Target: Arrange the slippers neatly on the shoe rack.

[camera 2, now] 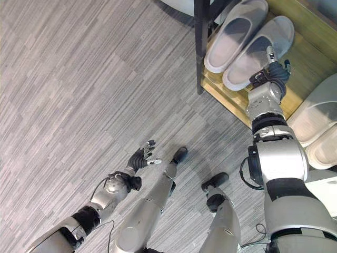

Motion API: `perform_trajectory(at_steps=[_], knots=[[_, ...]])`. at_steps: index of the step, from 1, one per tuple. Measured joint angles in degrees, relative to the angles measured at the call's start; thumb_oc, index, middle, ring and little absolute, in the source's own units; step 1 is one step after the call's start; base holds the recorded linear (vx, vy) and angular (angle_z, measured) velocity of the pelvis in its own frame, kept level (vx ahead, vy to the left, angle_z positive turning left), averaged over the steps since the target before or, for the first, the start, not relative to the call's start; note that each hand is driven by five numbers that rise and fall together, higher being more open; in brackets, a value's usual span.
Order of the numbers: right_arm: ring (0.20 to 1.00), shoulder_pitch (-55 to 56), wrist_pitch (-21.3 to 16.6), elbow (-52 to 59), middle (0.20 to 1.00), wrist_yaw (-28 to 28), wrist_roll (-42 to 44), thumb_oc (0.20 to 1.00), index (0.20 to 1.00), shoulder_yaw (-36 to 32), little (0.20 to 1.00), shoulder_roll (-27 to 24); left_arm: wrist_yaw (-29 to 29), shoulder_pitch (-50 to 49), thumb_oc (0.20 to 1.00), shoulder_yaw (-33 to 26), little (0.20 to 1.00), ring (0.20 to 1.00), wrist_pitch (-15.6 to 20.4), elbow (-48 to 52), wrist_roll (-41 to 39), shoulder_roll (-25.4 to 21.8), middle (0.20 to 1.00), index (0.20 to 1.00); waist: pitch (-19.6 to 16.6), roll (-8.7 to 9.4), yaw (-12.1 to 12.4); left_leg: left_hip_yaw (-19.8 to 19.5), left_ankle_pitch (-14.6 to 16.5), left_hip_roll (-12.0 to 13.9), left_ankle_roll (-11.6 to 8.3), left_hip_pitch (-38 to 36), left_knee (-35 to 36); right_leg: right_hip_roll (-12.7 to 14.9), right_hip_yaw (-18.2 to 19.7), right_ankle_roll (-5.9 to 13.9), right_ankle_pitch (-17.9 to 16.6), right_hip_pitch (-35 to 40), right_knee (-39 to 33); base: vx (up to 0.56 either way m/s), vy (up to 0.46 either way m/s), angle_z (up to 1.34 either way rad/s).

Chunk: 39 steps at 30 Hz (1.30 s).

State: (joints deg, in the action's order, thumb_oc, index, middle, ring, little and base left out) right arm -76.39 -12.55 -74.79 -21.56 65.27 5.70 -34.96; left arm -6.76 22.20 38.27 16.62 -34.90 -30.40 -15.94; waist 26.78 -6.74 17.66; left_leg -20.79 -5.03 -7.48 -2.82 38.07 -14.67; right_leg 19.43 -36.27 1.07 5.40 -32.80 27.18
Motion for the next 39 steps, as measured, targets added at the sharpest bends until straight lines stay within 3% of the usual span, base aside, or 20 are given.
perform_trajectory(at_steps=[4, 10, 16, 18, 21, 23, 25, 26, 28, 30, 34, 39], knots=[[1.000, 0.0, -1.1, 1.5, 1.000, 0.7, -0.1, 1.000, 1.000, 0.6, 1.000, -3.4, 0.6, -3.8, 1.000, -0.1, 1.000, 1.000, -0.8, -1.3, 0.0, -1.6, 1.000, 1.000, 0.0, 0.05, -0.1, 0.4, 0.0, 0.0, 0.01, -0.4, 0.0, 0.0, 0.2, 0.08, -0.1, 0.4, -0.3, 0.00, 0.000, 0.00], [1.000, 0.4, -0.2, 2.6, 1.000, 0.5, -8.4, 1.000, 1.000, 5.1, 1.000, -2.5, 0.6, -3.3, 1.000, -0.6, 1.000, 1.000, -0.8, -0.9, 0.0, -2.1, 1.000, 1.000, 0.1, 0.24, -1.2, 1.3, 0.0, 0.1, 0.06, -3.4, 0.0, -0.1, 1.2, 0.14, -0.5, 2.8, -0.5, -0.04, -0.010, -0.07], [1.000, 5.6, 0.7, 12.0, 1.000, -0.8, -16.9, 1.000, 1.000, 7.1, 1.000, 2.9, 0.6, -3.8, 1.000, -2.3, 1.000, 1.000, -0.8, -0.5, 0.0, -2.2, 1.000, 1.000, -0.1, 0.77, -4.0, 3.0, 0.0, 1.2, 0.52, -5.4, 0.2, -1.3, 2.6, 0.23, -1.6, 4.6, -2.7, -0.04, -0.021, -0.15], [1.000, 14.3, 0.5, 26.9, 1.000, -2.1, -22.1, 1.000, 1.000, 7.9, 1.000, 7.0, 0.1, -4.5, 1.000, -5.3, 1.000, 1.000, -1.2, 0.4, 0.0, -2.3, 1.000, 1.000, 0.0, 2.47, -5.6, 4.2, 0.0, 2.1, 0.50, -7.2, 0.9, -2.6, 3.7, -0.27, -3.3, 6.1, -4.9, -0.03, -0.047, -0.32], [1.000, 24.8, 0.9, 37.7, 1.000, -2.1, -29.8, 1.000, 1.000, 9.3, 1.000, 13.6, -0.1, -5.4, 1.000, -7.3, 1.000, 1.000, -1.4, 1.6, 0.0, -2.5, 1.000, 1.000, -0.8, 4.26, -7.1, 6.0, 0.0, 3.4, 0.80, -12.3, 3.6, -4.5, 5.0, 0.37, -4.9, 10.8, -9.5, 0.00, -0.054, -0.38], [1.000, 33.8, 0.8, 43.3, 1.000, -1.1, -34.4, 1.000, 1.000, 10.7, 1.000, 17.2, -0.3, -5.6, 1.000, -8.5, 1.000, 1.000, -1.5, 2.7, 0.1, -2.1, 1.000, 1.000, -2.8, 5.73, -9.3, 6.4, -0.1, 4.0, 0.91, -15.1, 5.2, -5.7, 5.1, 1.24, -5.9, 13.7, -12.9, -0.03, -0.053, -0.14], [1.000, 42.2, 0.9, 49.8, 1.000, -0.1, -36.8, 1.000, 1.000, 9.4, 1.000, 20.6, -0.7, -6.6, 1.000, -10.1, 1.000, 1.000, -2.2, 4.6, 0.1, -2.6, 1.000, 1.000, -4.2, 7.26, -9.4, 7.6, -0.4, 4.5, 1.10, -17.5, 7.2, -6.6, 5.7, 1.19, -7.1, 16.0, -15.8, -0.02, -0.037, -0.33], [1.000, 50.1, 1.5, 51.3, 1.000, 1.8, -38.8, 1.000, 1.000, 11.5, 1.000, 22.7, -0.6, -8.4, 1.000, -11.0, 1.000, 1.000, -2.5, 5.8, 0.4, -2.5, 1.000, 1.000, -7.0, 7.82, -10.7, 8.6, -0.4, 5.0, 1.46, -19.4, 8.7, -7.6, 6.3, 1.61, -8.8, 18.5, -19.5, -0.03, -0.092, -0.55], [1.000, 55.5, 2.1, 50.3, 1.000, 3.4, -40.7, 1.000, 1.000, 11.2, 1.000, 21.9, 1.0, -14.6, 1.000, -12.1, 1.000, 1.000, -2.3, 14.7, 0.7, -5.1, 1.000, 1.000, -7.4, 8.07, -11.8, 10.0, -0.6, 5.3, 1.70, -23.2, 11.1, -7.9, 6.3, 2.26, -9.5, 21.9, -22.3, -0.04, -0.072, -0.37], [1.000, 64.7, 3.3, 51.3, 1.000, 5.0, -42.6, 1.000, 1.000, 11.3, 1.000, 20.2, 1.8, -20.4, 1.000, -12.0, 1.000, 1.000, -2.5, 16.0, 5.5, -8.2, 1.000, 1.000, -11.1, 7.89, -12.8, 11.1, -0.6, 5.5, 1.70, -25.7, 13.3, -9.2, 6.8, 2.47, -11.7, 24.9, -27.2, -0.03, -0.040, -0.21], [1.000, 67.8, 5.5, 50.6, 1.000, 9.6, -46.0, 1.000, 1.000, 13.6, 1.000, 19.0, 0.0, -19.4, 1.000, -12.7, 1.000, 1.000, -5.2, 11.7, 11.6, -7.4, 1.000, 1.000, -12.9, 7.61, -15.3, 15.1, -1.1, 6.3, 1.88, -30.3, 17.0, -10.6, 10.7, 1.87, -14.9, 27.7, -32.3, -0.03, -0.044, -0.52], [1.000, 70.9, 7.1, 48.3, 1.000, 13.2, -47.3, 1.000, 1.000, 13.6, 1.000, 19.3, 0.7, -9.3, 1.000, -7.5, 1.000, 1.000, -6.3, 8.5, 17.7, -4.9, 1.000, 1.000, -16.7, 7.68, -20.5, 18.8, -1.3, 7.0, 2.01, -33.4, 19.3, -11.1, 14.5, 2.42, -14.7, 27.7, -32.3, -0.02, -0.028, -0.42]])
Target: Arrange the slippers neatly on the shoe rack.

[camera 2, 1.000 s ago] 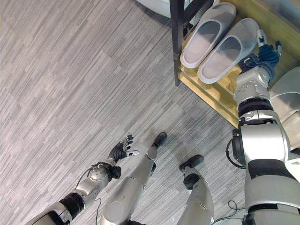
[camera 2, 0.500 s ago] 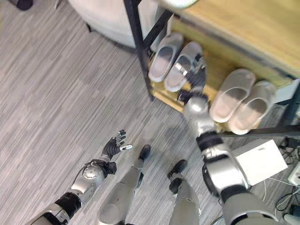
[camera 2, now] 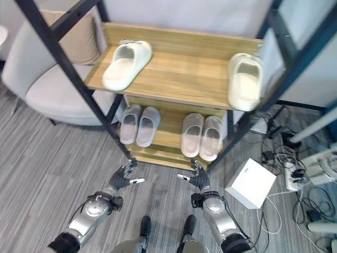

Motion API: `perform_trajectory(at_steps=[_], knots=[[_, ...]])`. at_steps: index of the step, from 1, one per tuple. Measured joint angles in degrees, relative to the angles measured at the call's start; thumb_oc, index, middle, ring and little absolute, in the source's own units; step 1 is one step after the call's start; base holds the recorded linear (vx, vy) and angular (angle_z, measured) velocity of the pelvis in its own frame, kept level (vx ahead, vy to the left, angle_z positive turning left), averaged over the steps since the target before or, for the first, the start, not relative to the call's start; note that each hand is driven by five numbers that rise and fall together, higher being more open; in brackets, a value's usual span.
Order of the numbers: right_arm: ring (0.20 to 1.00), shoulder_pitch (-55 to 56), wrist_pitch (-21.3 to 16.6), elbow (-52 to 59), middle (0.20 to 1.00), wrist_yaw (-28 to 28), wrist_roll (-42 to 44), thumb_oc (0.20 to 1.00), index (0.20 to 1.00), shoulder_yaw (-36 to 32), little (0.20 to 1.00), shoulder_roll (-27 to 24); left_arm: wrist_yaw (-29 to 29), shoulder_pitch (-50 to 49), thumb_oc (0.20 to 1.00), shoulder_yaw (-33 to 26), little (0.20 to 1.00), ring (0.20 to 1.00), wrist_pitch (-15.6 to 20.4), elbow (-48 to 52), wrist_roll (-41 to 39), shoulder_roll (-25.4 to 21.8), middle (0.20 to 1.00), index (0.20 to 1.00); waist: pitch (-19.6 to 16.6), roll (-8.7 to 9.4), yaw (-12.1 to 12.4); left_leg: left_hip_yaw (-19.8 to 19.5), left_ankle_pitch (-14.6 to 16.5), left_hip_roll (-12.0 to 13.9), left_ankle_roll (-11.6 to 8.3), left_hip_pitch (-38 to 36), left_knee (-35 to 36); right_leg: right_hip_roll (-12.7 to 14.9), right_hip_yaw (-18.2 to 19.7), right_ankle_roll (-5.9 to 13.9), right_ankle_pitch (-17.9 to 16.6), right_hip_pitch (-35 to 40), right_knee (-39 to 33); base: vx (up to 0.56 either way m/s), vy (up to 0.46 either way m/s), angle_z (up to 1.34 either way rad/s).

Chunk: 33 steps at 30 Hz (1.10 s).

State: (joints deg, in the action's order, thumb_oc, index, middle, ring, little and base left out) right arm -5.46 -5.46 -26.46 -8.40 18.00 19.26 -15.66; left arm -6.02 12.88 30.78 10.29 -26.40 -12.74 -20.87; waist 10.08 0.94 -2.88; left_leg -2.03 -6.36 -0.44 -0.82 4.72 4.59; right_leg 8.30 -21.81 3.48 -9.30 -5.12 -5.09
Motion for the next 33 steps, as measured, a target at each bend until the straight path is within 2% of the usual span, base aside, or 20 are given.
perform_trajectory(at_steps=[3, 4, 5, 8, 12, 13, 15, 17, 20, 21, 23, 24, 26, 29, 30, 33], knots=[[1.000, 3.3, 1.0, -0.2, 1.000, 1.4, 0.2, 1.000, 1.000, -0.4, 1.000, -1.0, 2.9, 3.7, 1.000, 5.4, 1.000, 1.000, -0.9, 3.6, 3.0, -0.8, 1.000, 1.000, -1.2, -0.47, -1.4, 1.6, 0.4, 0.2, 0.20, -1.1, 0.0, -0.1, 1.7, 0.02, -0.1, 0.3, 0.0, 0.01, -0.034, -0.31], [1.000, 4.5, 1.0, -0.3, 1.000, 2.3, 0.7, 1.000, 1.000, -0.8, 1.000, -1.7, 6.0, 4.6, 1.000, 8.5, 1.000, 1.000, -1.1, 12.9, 3.3, -4.0, 1.000, 1.000, -1.3, -0.66, -2.7, 2.4, 0.4, 0.3, 0.22, -1.3, 0.0, -0.2, 2.2, 0.01, -0.2, 0.3, 0.0, 0.02, -0.047, -0.21], [1.000, 5.1, 1.0, -0.4, 1.000, 2.5, 0.8, 1.000, 1.000, -1.1, 1.000, -2.0, 7.1, 5.6, 1.000, 10.0, 1.000, 1.000, -1.1, 17.7, 3.9, -5.6, 1.000, 1.000, -1.3, -0.68, -2.8, 2.5, 0.5, 0.4, 0.17, -1.6, 0.0, -0.3, 2.5, -0.08, -0.2, 0.3, 0.0, 0.03, -0.041, -0.19], [1.000, 6.0, 1.1, -2.1, 1.000, 2.9, 1.2, 1.000, 1.000, -2.2, 1.000, -2.5, 10.6, 8.7, 1.000, 10.5, 1.000, 1.000, 1.8, 28.2, 4.4, -6.8, 1.000, 1.000, -1.7, -1.10, -2.7, 2.7, 1.6, 0.7, 0.22, -2.7, 0.4, -0.7, 3.0, -0.16, -0.2, 1.4, 0.0, 0.04, -0.040, -0.11], [1.000, 6.0, 1.1, -2.7, 1.000, 3.8, 1.1, 1.000, 1.000, -2.1, 1.000, -2.3, 11.0, 12.4, 1.000, 6.4, 1.000, 1.000, 2.2, 33.2, 1.2, -6.6, 1.000, 1.000, -3.1, -2.07, -2.6, 2.7, 1.8, 1.0, -0.12, -2.8, 0.4, -1.0, 3.0, -0.58, 0.2, 1.4, 0.0, 0.02, -0.022, 0.00], [1.000, 6.1, 1.1, -2.7, 1.000, 4.1, 1.1, 1.000, 1.000, -1.9, 1.000, -2.3, 9.9, 13.5, 1.000, 3.5, 1.000, 1.000, 3.4, 33.2, -0.1, -5.9, 1.000, 1.000, -3.7, -2.49, -2.6, 2.7, 1.8, 1.0, -0.13, -2.9, 0.4, -1.1, 3.0, -0.57, 0.1, 1.4, 0.0, 0.02, -0.045, 0.00], [1.000, 6.1, 1.1, -2.6, 1.000, 4.3, 1.1, 1.000, 1.000, -1.9, 1.000, -2.3, 8.6, 15.5, 1.000, 1.6, 1.000, 1.000, 3.4, 33.4, 0.1, -6.3, 1.000, 1.000, -4.1, -2.67, -2.6, 2.7, 1.8, 1.1, -0.13, -2.9, 0.4, -1.1, 3.0, -0.57, 0.1, 1.4, 0.0, 0.03, -0.046, 0.01], [1.000, 6.2, 1.0, -2.6, 1.000, 4.9, 1.1, 1.000, 1.000, -1.8, 1.000, -2.2, 4.4, 18.7, 1.000, -2.8, 1.000, 1.000, 4.6, 33.1, 1.3, -7.1, 1.000, 1.000, -4.5, -2.49, -2.6, 2.7, 1.8, 1.2, -0.17, -2.9, 0.4, -1.3, 3.0, -0.47, 0.1, 1.5, 0.0, 0.02, -0.033, 0.00], [1.000, 6.2, 0.9, -2.6, 1.000, 5.0, 0.9, 1.000, 1.000, -1.8, 1.000, -2.3, -3.9, 24.4, 1.000, -6.7, 1.000, 1.000, 5.7, 28.7, 10.5, -10.5, 1.000, 1.000, -5.1, -2.32, -2.6, 2.8, 1.6, 1.3, 0.01, -3.3, 0.4, -1.4, 3.1, -0.31, -0.1, 1.9, 0.0, 0.01, -0.004, -0.01], [1.000, 6.1, 0.7, -2.7, 1.000, 5.0, 0.6, 1.000, 1.000, -1.8, 1.000, -2.3, -7.9, 26.6, 1.000, -7.9, 1.000, 1.000, 5.6, 26.1, 16.3, -12.8, 1.000, 1.000, -5.3, -2.31, -2.7, 3.0, 1.6, 1.3, 0.05, -3.6, 0.4, -1.4, 3.3, -0.36, 0.0, 2.0, 0.0, 0.02, -0.005, -0.06], [1.000, 6.2, 0.3, -2.7, 1.000, 4.9, 0.6, 1.000, 1.000, -1.8, 1.000, -2.3, -11.7, 28.6, 1.000, -8.1, 1.000, 1.000, 5.2, 23.9, 23.0, -15.7, 1.000, 1.000, -5.3, -2.30, -2.7, 3.4, 1.6, 1.3, 0.01, -3.7, 0.4, -1.4, 3.5, -0.37, 0.0, 2.0, 0.0, 0.03, 0.011, -0.12], [1.000, 6.2, -0.5, -2.6, 1.000, 4.8, 0.6, 1.000, 1.000, -1.6, 1.000, -2.3, -16.3, 30.6, 1.000, -7.1, 1.000, 1.000, 4.2, 20.5, 32.0, -20.6, 1.000, 1.000, -5.3, -2.30, -2.9, 4.2, 1.7, 1.4, -0.07, -3.9, 0.4, -1.5, 4.2, -0.37, 0.0, 1.9, 0.0, 0.02, 0.017, -0.19], [1.000, 6.7, -1.5, -2.6, 1.000, 4.7, 0.6, 1.000, 1.000, -1.5, 1.000, -2.9, -20.3, 33.4, 1.000, -4.6, 1.000, 1.000, 0.9, 14.5, 40.6, -25.4, 1.000, 1.000, -5.5, -2.44, -3.3, 4.4, 1.8, 1.3, -0.23, -4.0, 0.4, -1.4, 4.5, -0.37, -0.1, 1.8, 0.0, 0.02, 0.021, -0.12], [1.000, 7.0, -1.9, -2.5, 1.000, 4.6, 0.6, 1.000, 1.000, -1.3, 1.000, -3.2, -22.4, 35.0, 1.000, -1.4, 1.000, 1.000, -2.9, 9.8, 46.6, -26.6, 1.000, 1.000, -5.8, -2.22, -3.3, 4.6, 1.8, 1.3, -0.30, -3.8, 0.4, -1.4, 4.6, -0.33, 0.0, 1.6, 0.0, 0.01, 0.018, -0.02], [1.000, 7.6, -2.3, -1.8, 1.000, 4.8, 0.7, 1.000, 1.000, -1.0, 1.000, -3.7, -23.2, 36.0, 1.000, 1.7, 1.000, 1.000, -4.6, 7.6, 50.9, -28.5, 1.000, 1.000, -5.9, -1.98, -3.2, 5.3, 1.8, 1.3, -0.27, -3.4, 0.4, -1.4, 5.0, -0.37, 0.0, 0.9, 0.0, 0.02, 0.033, -0.13], [1.000, 9.6, -3.0, -0.1, 1.000, 4.9, 1.2, 1.000, 1.000, -0.5, 1.000, -4.5, -23.5, 38.0, 1.000, 5.8, 1.000, 1.000, -7.1, 4.1, 56.0, -30.2, 1.000, 1.000, -6.0, -1.68, -3.9, 5.8, 1.8, 1.1, -0.25, -2.6, 0.4, -1.4, 5.7, -0.36, -0.3, -0.1, 0.0, 0.02, 0.032, -0.09]])
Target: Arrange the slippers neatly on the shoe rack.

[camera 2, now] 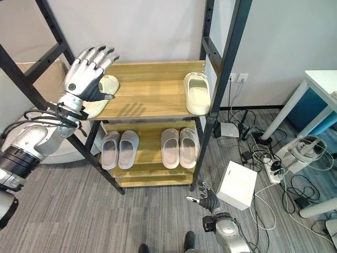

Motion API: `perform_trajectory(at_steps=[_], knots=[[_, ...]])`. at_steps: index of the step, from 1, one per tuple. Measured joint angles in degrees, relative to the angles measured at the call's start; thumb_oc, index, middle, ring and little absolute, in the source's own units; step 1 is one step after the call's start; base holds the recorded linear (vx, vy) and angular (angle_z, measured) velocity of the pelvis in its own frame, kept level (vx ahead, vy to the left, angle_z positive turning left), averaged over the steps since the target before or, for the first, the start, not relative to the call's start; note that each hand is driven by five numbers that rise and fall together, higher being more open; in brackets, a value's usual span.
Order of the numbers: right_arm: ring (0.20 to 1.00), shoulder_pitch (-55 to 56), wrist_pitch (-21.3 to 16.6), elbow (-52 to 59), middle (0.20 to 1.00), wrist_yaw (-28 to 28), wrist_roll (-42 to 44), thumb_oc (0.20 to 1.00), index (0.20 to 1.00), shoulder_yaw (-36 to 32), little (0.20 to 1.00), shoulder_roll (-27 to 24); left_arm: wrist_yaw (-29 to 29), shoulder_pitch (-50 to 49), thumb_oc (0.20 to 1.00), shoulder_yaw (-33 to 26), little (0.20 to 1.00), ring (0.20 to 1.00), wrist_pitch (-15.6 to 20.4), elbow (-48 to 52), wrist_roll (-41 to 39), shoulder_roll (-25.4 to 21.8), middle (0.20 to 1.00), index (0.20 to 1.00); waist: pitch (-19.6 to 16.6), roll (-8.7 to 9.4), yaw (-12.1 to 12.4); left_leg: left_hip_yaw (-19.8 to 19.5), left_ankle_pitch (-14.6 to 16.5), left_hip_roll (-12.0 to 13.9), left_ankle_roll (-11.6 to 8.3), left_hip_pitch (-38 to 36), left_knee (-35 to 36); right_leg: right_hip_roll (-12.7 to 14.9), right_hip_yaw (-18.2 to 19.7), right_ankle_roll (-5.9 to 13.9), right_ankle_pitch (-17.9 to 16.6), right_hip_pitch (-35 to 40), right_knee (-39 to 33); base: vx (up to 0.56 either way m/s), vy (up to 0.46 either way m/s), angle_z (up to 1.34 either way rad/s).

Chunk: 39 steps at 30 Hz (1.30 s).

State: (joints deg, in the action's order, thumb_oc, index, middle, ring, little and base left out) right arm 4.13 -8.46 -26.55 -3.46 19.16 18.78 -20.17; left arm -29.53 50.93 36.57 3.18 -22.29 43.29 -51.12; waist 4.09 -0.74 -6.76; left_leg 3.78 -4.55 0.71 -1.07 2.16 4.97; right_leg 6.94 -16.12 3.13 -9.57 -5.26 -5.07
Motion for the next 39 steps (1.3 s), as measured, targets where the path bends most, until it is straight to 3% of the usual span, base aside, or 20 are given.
perform_trajectory(at_steps=[2, 4, 14, 24, 25, 26, 27, 29, 39], knots=[[1.000, 0.8, -0.1, 0.9, 1.000, 0.1, 0.0, 1.000, 1.000, 0.5, 1.000, -0.4, 0.2, 0.4, 1.000, 0.8, 1.000, 1.000, -1.0, -2.2, 2.3, -0.7, 1.000, 1.000, 0.0, 0.11, -0.5, 0.1, 0.0, 0.0, 0.00, 0.0, 0.0, 0.0, 0.2, -0.58, -0.5, -0.1, 0.0, 0.01, 0.028, -0.10], [1.000, 3.2, -0.2, 4.0, 1.000, 0.6, 0.8, 1.000, 1.000, 0.5, 1.000, -1.0, 0.3, 4.5, 1.000, 6.2, 1.000, 1.000, -2.9, -7.4, 3.9, -1.4, 1.000, 1.000, 0.0, 0.61, -1.3, 0.6, 0.0, 0.0, 0.01, 0.6, 0.0, 0.0, 0.5, -0.47, -0.5, -1.0, 0.0, 0.03, 0.029, -0.11], [1.000, 7.9, -1.1, 9.2, 1.000, 1.7, 1.2, 1.000, 1.000, 0.1, 1.000, -2.3, 0.9, 13.0, 1.000, 9.5, 1.000, 1.000, -7.0, -22.5, 5.1, -4.4, 1.000, 1.000, 0.7, 2.69, -4.0, 3.2, 0.2, 0.2, -0.15, 3.6, 0.0, -0.4, 2.8, -0.05, -1.0, -5.3, 0.0, 0.04, 0.039, -0.13], [1.000, 9.0, -1.1, 9.9, 1.000, 2.9, 1.3, 1.000, 1.000, 0.2, 1.000, -2.1, 0.8, 14.7, 1.000, 10.5, 1.000, 1.000, -7.6, -28.8, 2.5, -7.6, 1.000, 1.000, 2.6, 4.81, -3.9, 3.6, 0.5, 0.0, -0.05, 4.1, 0.0, -0.5, 3.5, -0.57, -1.5, -6.1, 0.3, 0.03, 0.062, -0.02], [1.000, 9.1, -1.1, 10.1, 1.000, 2.9, 1.3, 1.000, 1.000, 0.2, 1.000, -2.1, 0.8, 14.8, 0.580, 10.5, 0.580, 0.580, -7.6, -29.2, 2.3, -7.7, 0.580, 0.580, 2.7, 4.89, -3.9, 3.6, 0.5, 0.0, -0.05, 4.2, 0.0, -0.5, 3.5, -0.57, -1.5, -6.2, 0.3, 0.01, 0.062, 0.02], [1.000, 9.2, -1.1, 10.8, 1.000, 2.9, 1.3, 1.000, 1.000, 0.2, 1.000, -2.1, 0.8, 15.0, 0.369, 10.5, 0.369, 0.369, -7.6, -30.3, 1.4, -7.7, 0.369, 0.369, 2.7, 4.98, -4.0, 3.6, 0.6, 0.0, -0.01, 4.5, 0.0, -0.5, 3.5, -0.55, -1.5, -6.5, 0.3, 0.01, 0.042, 0.00], [1.000, 9.2, -1.1, 11.4, 1.000, 2.9, 1.3, 1.000, 1.000, 0.2, 1.000, -2.1, 0.8, 15.1, 0.244, 10.5, 0.244, 0.244, -7.6, -30.9, 0.5, -7.7, 0.244, 0.244, 2.7, 5.01, -4.1, 3.7, 0.6, -0.1, -0.01, 4.8, 0.0, -0.5, 3.6, -0.43, -1.6, -6.8, 0.3, 0.01, 0.045, -0.05], [1.000, 8.9, -1.1, 12.3, 1.000, 2.9, 2.0, 1.000, 1.000, 0.3, 1.000, -2.0, 0.6, 15.2, 0.200, 10.3, 0.200, 0.200, -7.7, -32.1, -0.1, -7.8, 0.200, 0.200, 3.4, 5.36, -4.1, 4.2, 0.6, -0.1, 0.01, 4.9, -0.2, -0.5, 3.7, -0.37, -1.8, -7.1, 0.3, 0.01, 0.036, -0.09], [1.000, 10.7, -1.1, 14.9, 1.000, 3.0, 3.4, 1.000, 1.000, -1.5, 1.000, -2.1, 0.1, 21.3, 0.200, 10.5, 0.200, 0.200, -8.0, -34.6, -4.6, -8.8, 0.200, 0.200, 4.6, 7.19, -4.7, 6.1, 0.9, -0.2, 0.28, 6.0, -0.4, -0.4, 5.4, 0.00, -2.6, -9.1, 0.3, 0.00, 0.026, -0.10]])
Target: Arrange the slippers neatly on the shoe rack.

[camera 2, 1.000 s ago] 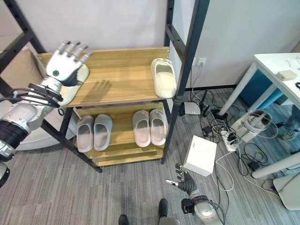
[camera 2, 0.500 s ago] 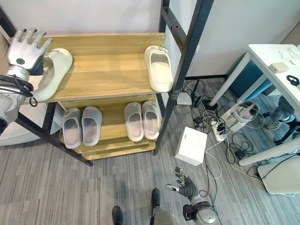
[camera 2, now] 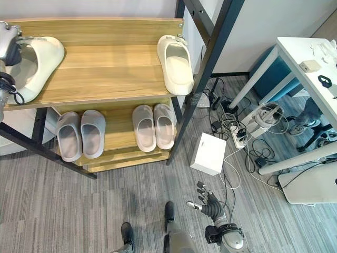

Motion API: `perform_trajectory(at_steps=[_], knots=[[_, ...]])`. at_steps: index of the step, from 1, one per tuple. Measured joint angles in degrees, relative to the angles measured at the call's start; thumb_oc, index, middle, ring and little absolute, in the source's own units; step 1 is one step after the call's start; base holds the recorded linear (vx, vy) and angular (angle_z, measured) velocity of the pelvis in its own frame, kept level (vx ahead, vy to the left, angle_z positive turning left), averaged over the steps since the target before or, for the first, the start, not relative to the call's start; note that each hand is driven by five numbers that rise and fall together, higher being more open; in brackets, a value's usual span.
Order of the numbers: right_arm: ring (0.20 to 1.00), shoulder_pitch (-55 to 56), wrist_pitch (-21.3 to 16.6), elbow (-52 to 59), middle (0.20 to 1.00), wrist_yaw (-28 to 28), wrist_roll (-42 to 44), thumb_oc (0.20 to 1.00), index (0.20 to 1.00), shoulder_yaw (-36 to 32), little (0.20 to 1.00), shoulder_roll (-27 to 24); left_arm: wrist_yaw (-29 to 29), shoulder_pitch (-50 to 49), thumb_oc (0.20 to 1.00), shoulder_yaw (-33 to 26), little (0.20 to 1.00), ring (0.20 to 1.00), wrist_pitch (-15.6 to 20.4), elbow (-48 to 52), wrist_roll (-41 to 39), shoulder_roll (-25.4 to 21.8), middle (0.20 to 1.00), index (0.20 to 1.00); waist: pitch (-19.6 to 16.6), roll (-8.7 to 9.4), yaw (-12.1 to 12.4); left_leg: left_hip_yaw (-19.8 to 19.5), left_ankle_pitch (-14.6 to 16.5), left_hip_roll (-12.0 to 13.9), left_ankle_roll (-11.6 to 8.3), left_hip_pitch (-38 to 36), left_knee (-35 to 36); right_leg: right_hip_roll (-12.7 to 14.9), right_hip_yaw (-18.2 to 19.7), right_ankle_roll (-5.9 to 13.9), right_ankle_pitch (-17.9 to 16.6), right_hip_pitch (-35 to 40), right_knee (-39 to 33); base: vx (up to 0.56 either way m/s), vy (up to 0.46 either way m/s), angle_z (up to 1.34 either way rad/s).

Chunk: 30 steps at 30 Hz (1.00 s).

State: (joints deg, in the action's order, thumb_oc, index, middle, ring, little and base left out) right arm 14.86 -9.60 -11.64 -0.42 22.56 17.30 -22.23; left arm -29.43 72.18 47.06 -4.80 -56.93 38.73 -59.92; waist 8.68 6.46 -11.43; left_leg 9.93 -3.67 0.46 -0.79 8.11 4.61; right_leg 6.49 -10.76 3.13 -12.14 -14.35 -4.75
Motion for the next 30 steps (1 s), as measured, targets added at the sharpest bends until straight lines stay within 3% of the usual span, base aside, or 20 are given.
perform_trajectory(at_steps=[5, 11, 15, 18, 24, 30], knots=[[1.000, -0.1, 0.0, 0.2, 1.000, -0.1, 0.0, 1.000, 1.000, 0.0, 1.000, 0.0, -0.1, 0.6, 0.200, 0.0, 0.200, 0.200, 0.1, 0.6, -0.6, -0.1, 0.200, 0.200, 0.3, 0.60, 0.0, 0.1, 0.1, -0.1, -0.03, 0.1, 0.0, 0.2, 0.0, 1.07, 0.9, -0.1, -0.1, 0.00, 0.000, 0.00], [1.000, -0.3, 0.0, 0.2, 1.000, -0.2, 0.0, 1.000, 1.000, 0.0, 1.000, 0.0, -0.2, 0.6, 0.200, 0.1, 0.200, 0.200, -0.1, 1.8, -1.6, 0.4, 0.200, 0.200, 0.3, 0.57, 0.5, -0.1, 0.1, 0.0, -0.02, 0.2, 0.0, 0.4, -0.2, 0.35, 0.3, -0.1, 0.0, -0.01, -0.014, 0.01], [1.000, -0.9, 0.0, 0.2, 1.000, -0.2, 0.0, 1.000, 1.000, 0.0, 1.000, 0.2, 0.2, 0.5, 0.200, 0.3, 0.200, 0.200, 0.0, 7.9, -1.5, 1.3, 0.200, 0.200, 0.3, 0.50, 0.9, -0.9, -0.1, -0.1, 0.04, 0.3, 0.0, 0.5, -0.7, 0.13, 0.2, 0.1, 0.0, -0.02, -0.063, 0.10], [1.000, -0.9, 0.0, 0.2, 1.000, 0.0, 0.0, 1.000, 1.000, 0.2, 1.000, 0.4, 0.3, 0.4, 0.200, 0.2, 0.200, 0.200, 0.4, 13.5, -0.7, 4.4, 0.200, 0.200, 0.5, -0.05, 0.7, -1.6, -0.3, -0.1, 0.08, 0.1, 0.0, 0.7, -1.7, 0.13, 0.2, 0.7, 0.0, -0.02, -0.091, 0.10], [1.000, -1.1, 0.1, 0.2, 1.000, 0.5, 0.0, 1.000, 1.000, 0.1, 1.000, 0.4, 0.6, 0.4, 0.200, 0.3, 0.200, 0.200, 0.6, 15.4, 1.1, 10.4, 0.200, 0.200, 1.0, -1.99, -0.1, -1.3, -0.3, -0.1, 0.06, -1.6, 0.0, 0.6, -1.6, 0.11, 0.2, 2.2, 0.0, -0.02, -0.101, -0.03], [1.000, -1.0, 0.3, 0.4, 1.000, 0.7, 0.0, 1.000, 1.000, 0.0, 1.000, 0.2, 1.4, 0.4, 0.200, 0.6, 0.200, 0.200, 0.6, 15.6, 1.3, 12.2, 0.200, 0.200, 0.7, -3.89, -1.0, 0.4, -0.3, 0.3, -0.02, -2.6, 0.0, 0.1, -0.2, 0.15, 1.0, 2.4, -0.3, 0.01, -0.103, -0.13]])
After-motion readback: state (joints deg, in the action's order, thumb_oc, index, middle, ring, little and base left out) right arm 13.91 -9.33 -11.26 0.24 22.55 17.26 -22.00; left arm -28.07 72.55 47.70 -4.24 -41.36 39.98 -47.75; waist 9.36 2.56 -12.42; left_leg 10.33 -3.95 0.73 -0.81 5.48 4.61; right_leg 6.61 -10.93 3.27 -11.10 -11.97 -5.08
